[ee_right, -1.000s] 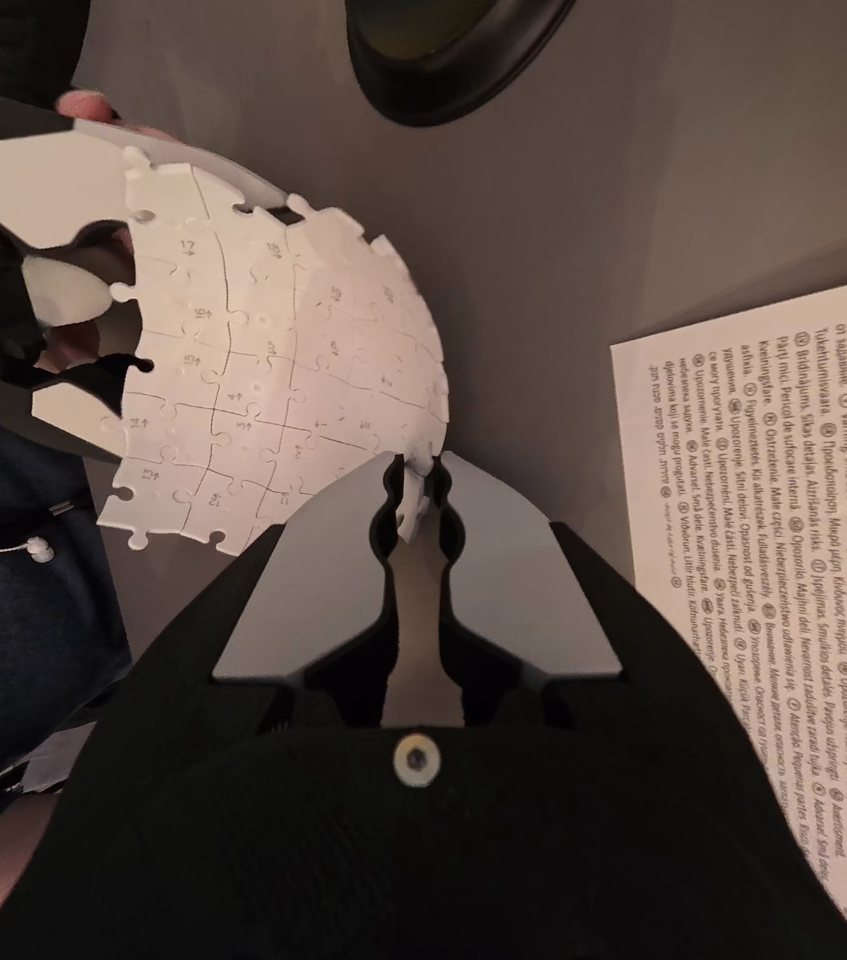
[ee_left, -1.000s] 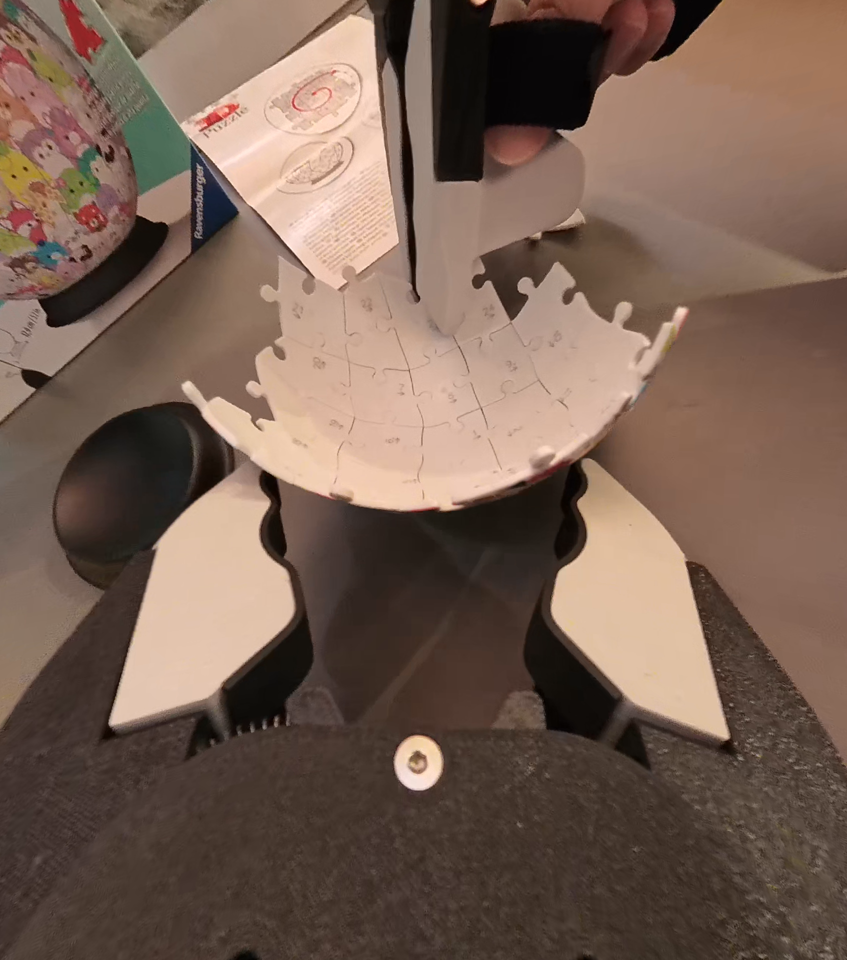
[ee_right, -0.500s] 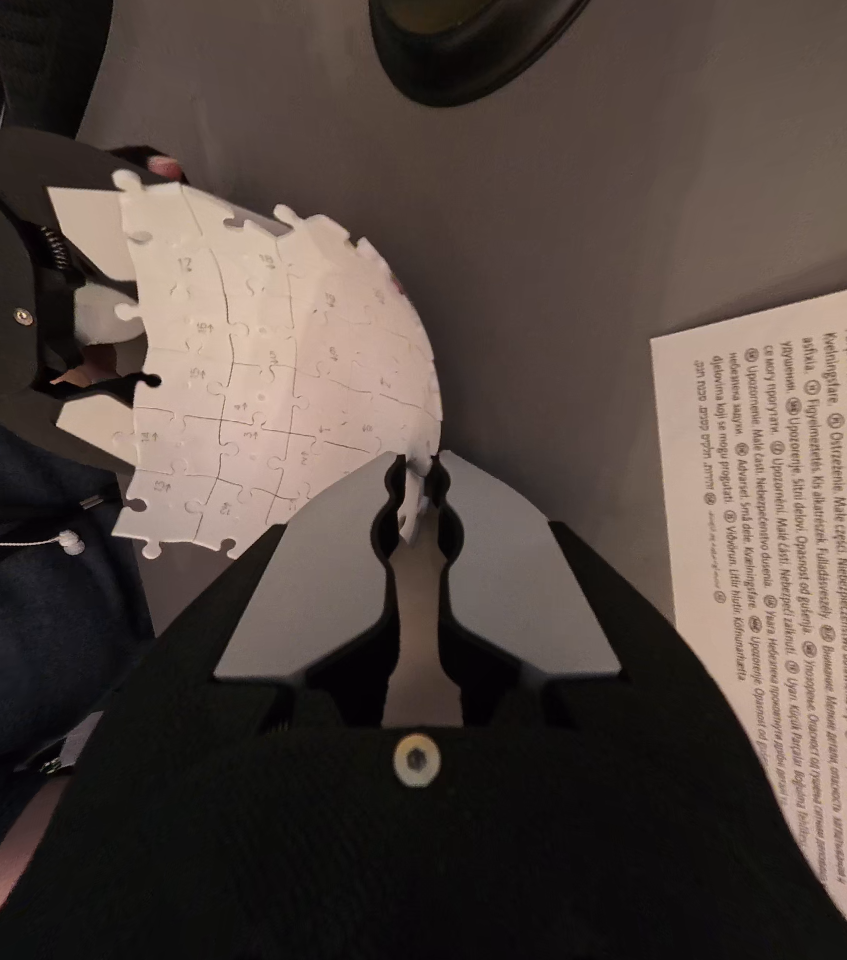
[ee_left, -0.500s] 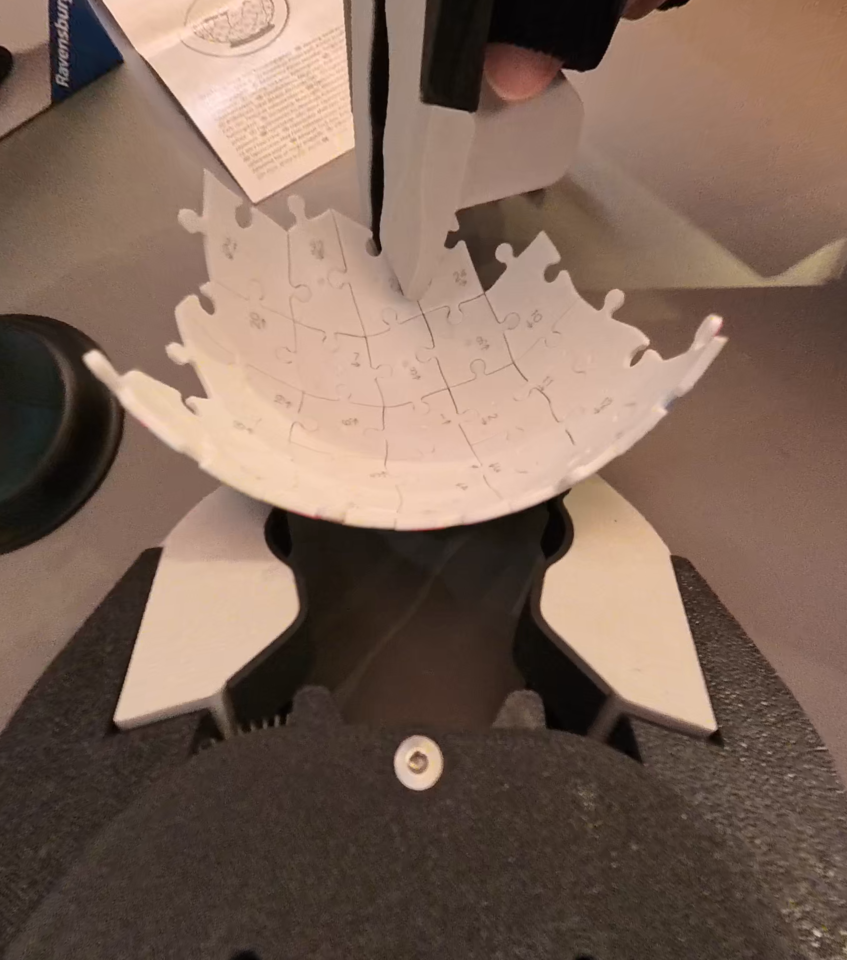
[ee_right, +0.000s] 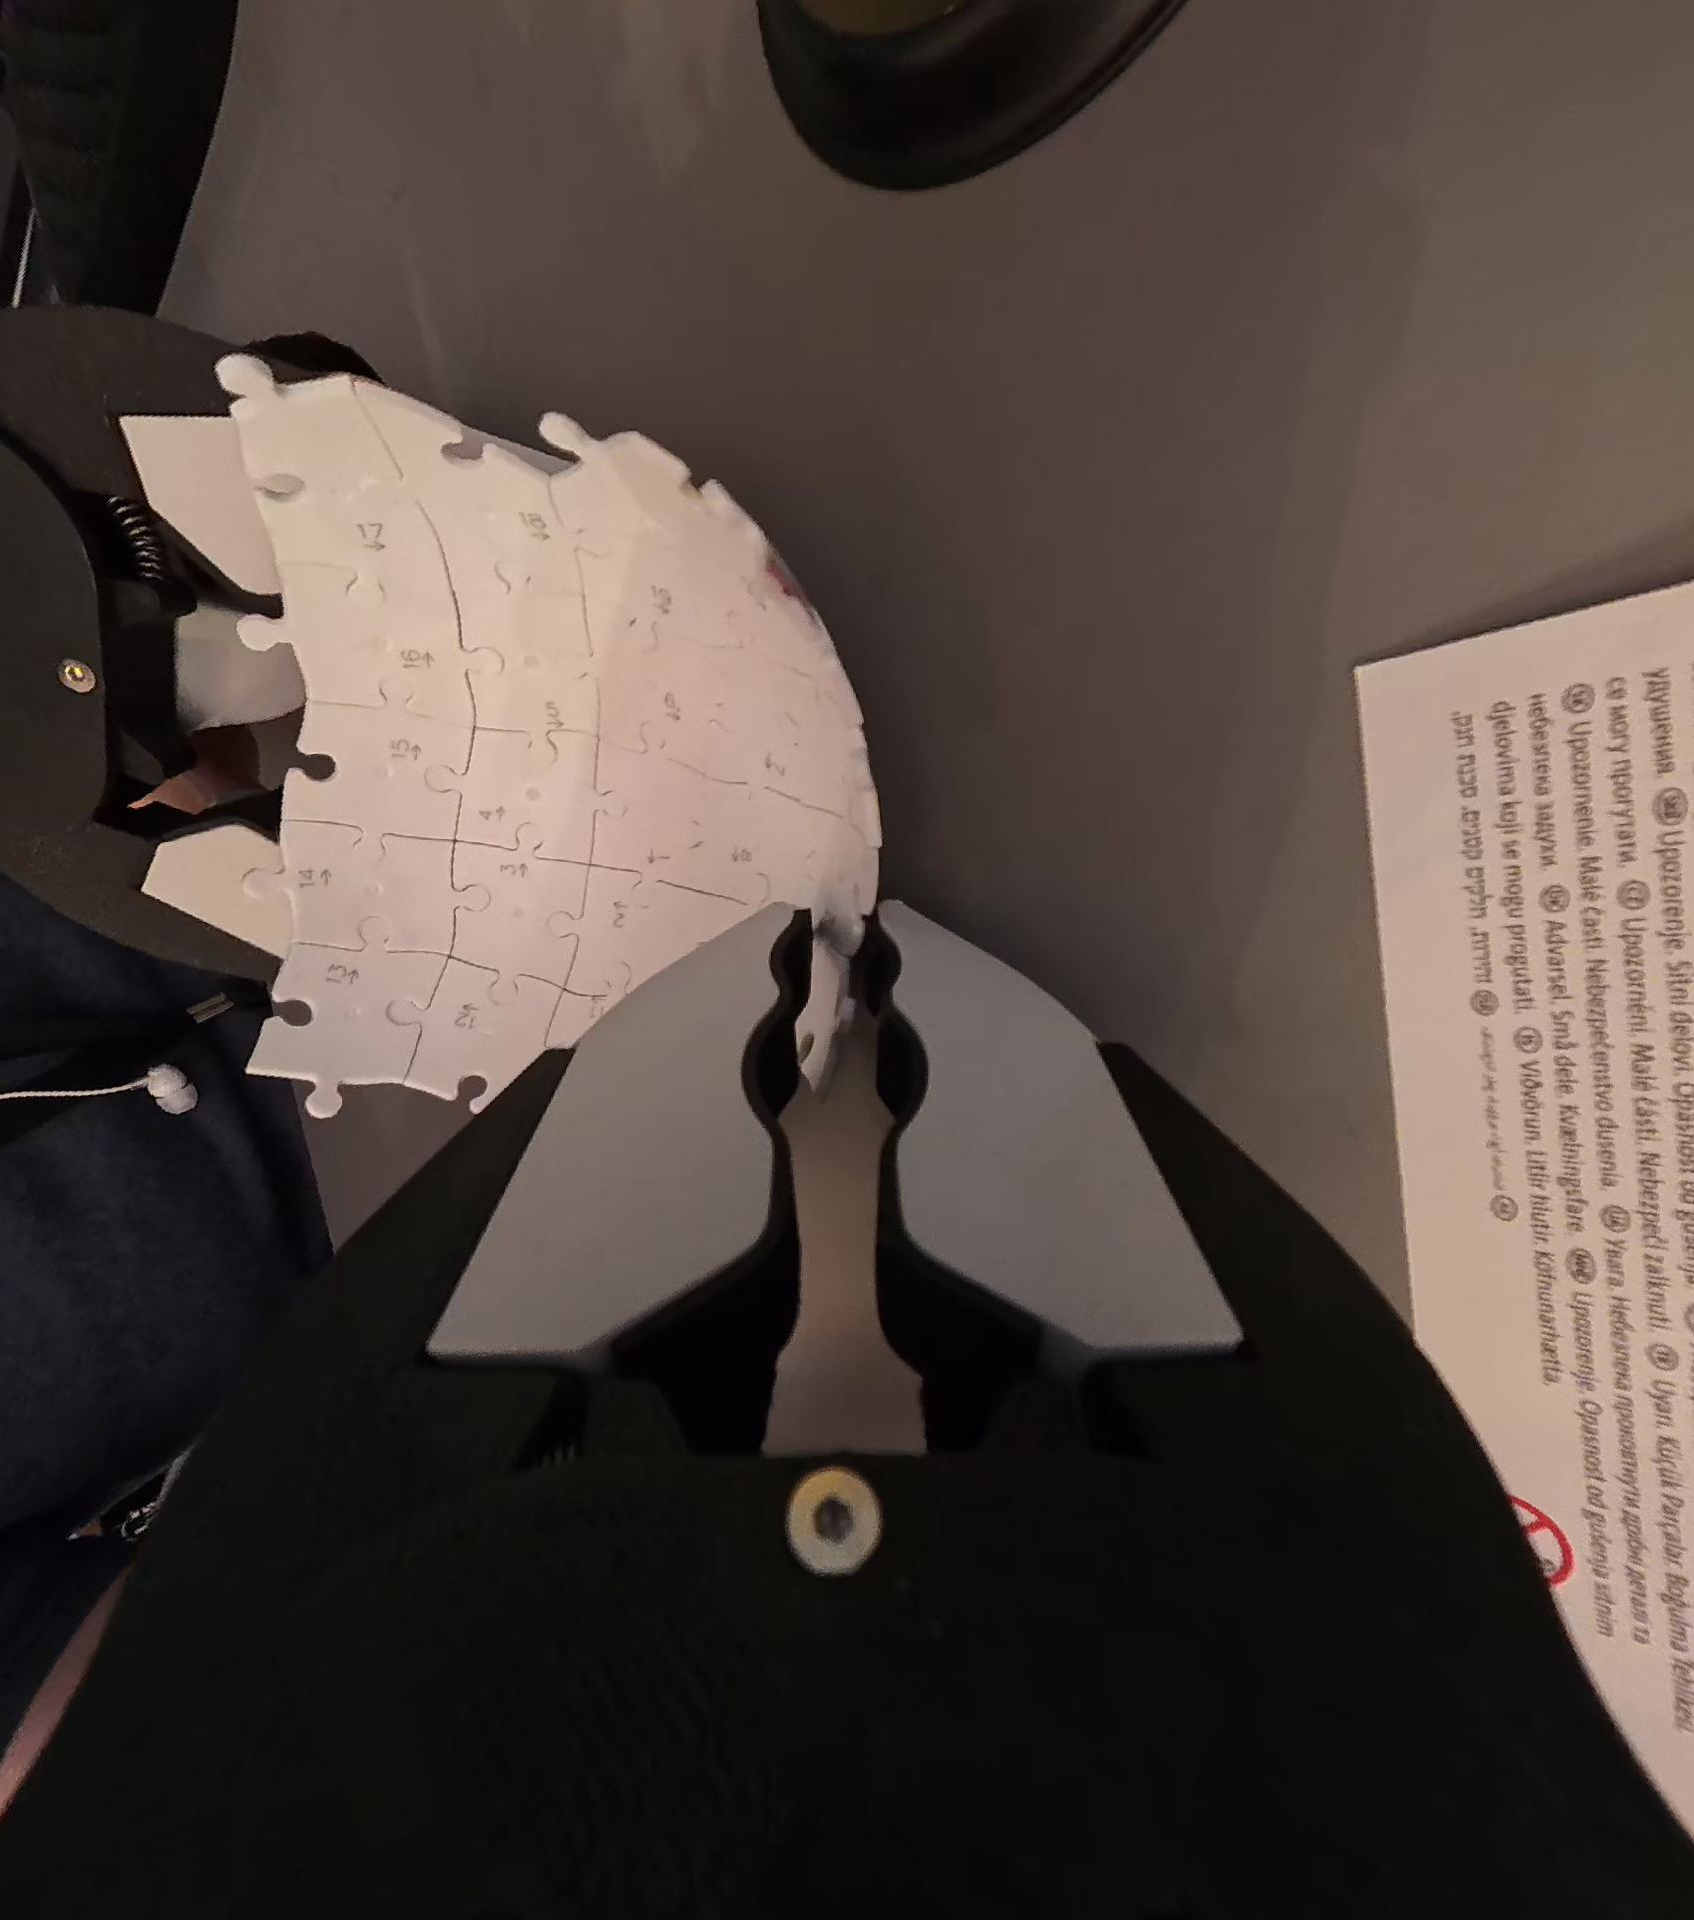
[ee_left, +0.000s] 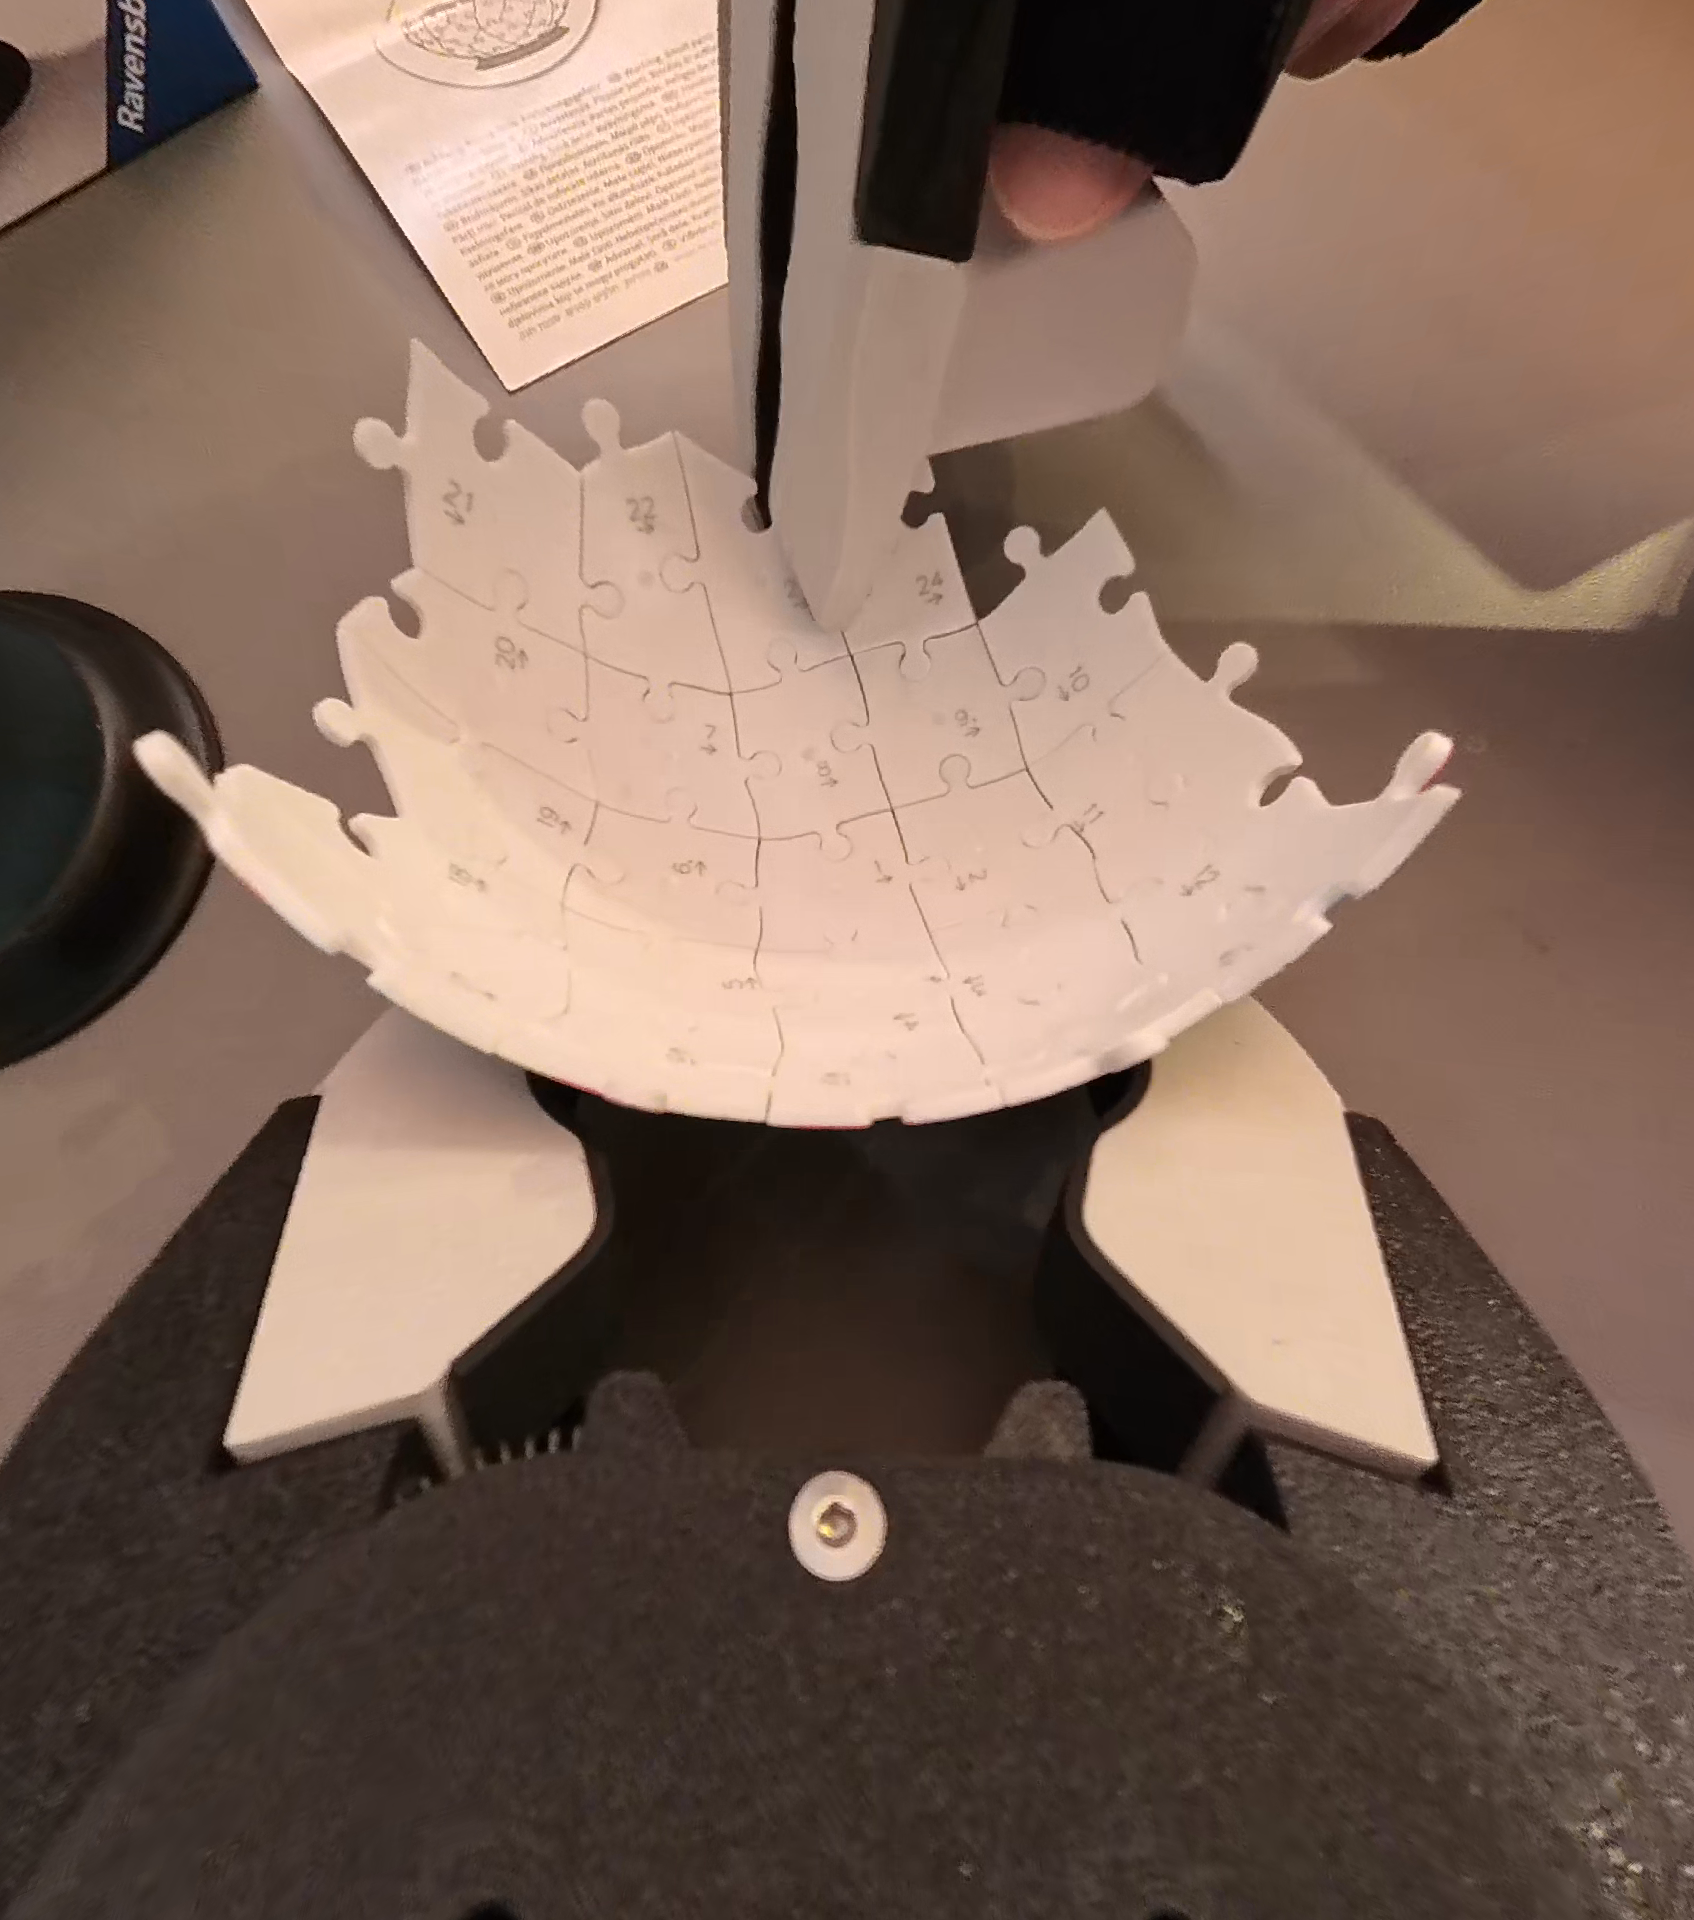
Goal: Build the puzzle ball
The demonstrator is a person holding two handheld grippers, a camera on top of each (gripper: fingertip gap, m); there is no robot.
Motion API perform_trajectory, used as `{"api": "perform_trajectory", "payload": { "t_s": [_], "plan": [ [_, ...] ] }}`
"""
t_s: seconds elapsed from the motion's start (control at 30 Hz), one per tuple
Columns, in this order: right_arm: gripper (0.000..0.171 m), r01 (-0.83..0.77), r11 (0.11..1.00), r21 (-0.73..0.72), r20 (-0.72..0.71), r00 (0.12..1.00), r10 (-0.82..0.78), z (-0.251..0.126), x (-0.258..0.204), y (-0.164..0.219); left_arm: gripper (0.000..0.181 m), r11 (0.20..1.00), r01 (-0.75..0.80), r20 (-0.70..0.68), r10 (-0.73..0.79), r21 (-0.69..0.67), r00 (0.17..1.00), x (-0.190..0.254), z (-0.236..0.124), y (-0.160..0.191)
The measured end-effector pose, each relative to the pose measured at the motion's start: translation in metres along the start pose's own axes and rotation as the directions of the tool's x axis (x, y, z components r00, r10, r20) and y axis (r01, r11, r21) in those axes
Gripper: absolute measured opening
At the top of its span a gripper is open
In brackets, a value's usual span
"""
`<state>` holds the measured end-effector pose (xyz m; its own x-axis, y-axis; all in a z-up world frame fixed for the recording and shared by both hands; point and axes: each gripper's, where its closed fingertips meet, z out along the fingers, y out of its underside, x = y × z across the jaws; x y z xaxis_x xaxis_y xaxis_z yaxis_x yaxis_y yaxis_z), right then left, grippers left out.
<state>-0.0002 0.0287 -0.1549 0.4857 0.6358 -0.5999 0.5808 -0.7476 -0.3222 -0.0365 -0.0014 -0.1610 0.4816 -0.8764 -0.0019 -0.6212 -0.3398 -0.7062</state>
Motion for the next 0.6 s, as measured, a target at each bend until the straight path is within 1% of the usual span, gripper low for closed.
{"api": "perform_trajectory", "payload": {
  "t_s": [0.23,0.33,0.4,0.6],
  "plan": [
    [0.019,0.011,1.0,0.001,0.012,1.0,-0.011,-0.0008,-0.0037,-0.0011,0.097,1.0,0.003,-0.001,-0.003,0.003,1.0,-0.0005,-0.0003,-0.0004],
    [0.025,0.05,0.999,0.013,-0.03,0.998,-0.049,-0.0026,-0.0014,-0.0046,0.09,1.0,0.01,-0.009,-0.01,0.019,1.0,-0.0012,-0.0017,-0.0023],
    [0.03,0.068,0.998,0.02,-0.058,0.996,-0.066,-0.0043,0.0003,-0.0066,0.089,1.0,0.015,-0.006,-0.015,0.025,1.0,-0.0031,-0.0022,-0.0031],
    [0.033,0.07,0.997,0.013,-0.1,0.993,-0.069,-0.0086,0.0042,-0.0048,0.089,0.999,0.012,0.004,-0.013,0.038,1.0,-0.0069,-0.0025,-0.0053]
  ]
}}
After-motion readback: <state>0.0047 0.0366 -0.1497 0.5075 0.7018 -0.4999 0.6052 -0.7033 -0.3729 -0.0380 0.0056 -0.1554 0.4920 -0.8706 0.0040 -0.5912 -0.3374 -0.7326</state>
